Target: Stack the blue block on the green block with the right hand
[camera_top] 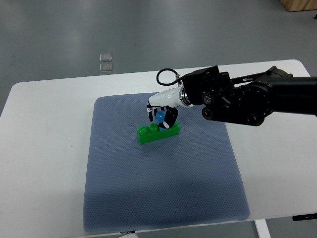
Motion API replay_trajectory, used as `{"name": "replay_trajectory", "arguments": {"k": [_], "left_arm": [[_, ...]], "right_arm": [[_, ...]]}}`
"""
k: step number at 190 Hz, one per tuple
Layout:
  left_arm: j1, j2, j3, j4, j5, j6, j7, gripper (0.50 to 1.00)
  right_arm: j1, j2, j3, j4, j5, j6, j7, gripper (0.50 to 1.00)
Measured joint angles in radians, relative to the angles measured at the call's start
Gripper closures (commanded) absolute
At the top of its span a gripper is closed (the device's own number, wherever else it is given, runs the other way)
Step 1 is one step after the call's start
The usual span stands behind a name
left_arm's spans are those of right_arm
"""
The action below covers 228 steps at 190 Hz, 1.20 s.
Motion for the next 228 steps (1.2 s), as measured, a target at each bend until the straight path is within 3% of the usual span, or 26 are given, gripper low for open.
{"name": "replay_trajectory", "arguments": {"k": [130,150,168,178,179,181,228], "left_arm": [[0.0,0.0,0.0,0.0,0.0,0.0,0.0,0.5],[0.0,0.0,0.0,0.0,0.0,0.0,0.0,0.5],[0.0,0.0,0.0,0.0,0.0,0.0,0.0,0.5],[0.0,0.0,0.0,0.0,0.0,0.0,0.0,0.5],[0.0,0.0,0.0,0.0,0.0,0.0,0.0,0.5],[0.0,0.0,0.0,0.0,0.0,0.0,0.0,0.5],[0.0,0.0,0.0,0.0,0.0,0.0,0.0,0.5]], "right_arm": [[-0.062,-0.026,0.0,0.0,-0.009,-0.09,0.004,0.893],[-0.064,-0.027,0.0,0.0,-0.009,-0.093,0.004,0.846],[-0.064,-0.028,0.005,0.0,-0.004,-0.091,0.004,0.695],[-0.065,-0.029,0.01,0.0,0.001,-0.088,0.004,0.695],[-0.065,-0.029,0.01,0.0,0.002,-0.088,0.004,0.614],[-0.065,-0.029,0.011,0.0,0.003,-0.087,0.003,0.607],[-0.064,-0.039,0.019,0.0,0.009,-0.082,0.003,0.587]]}}
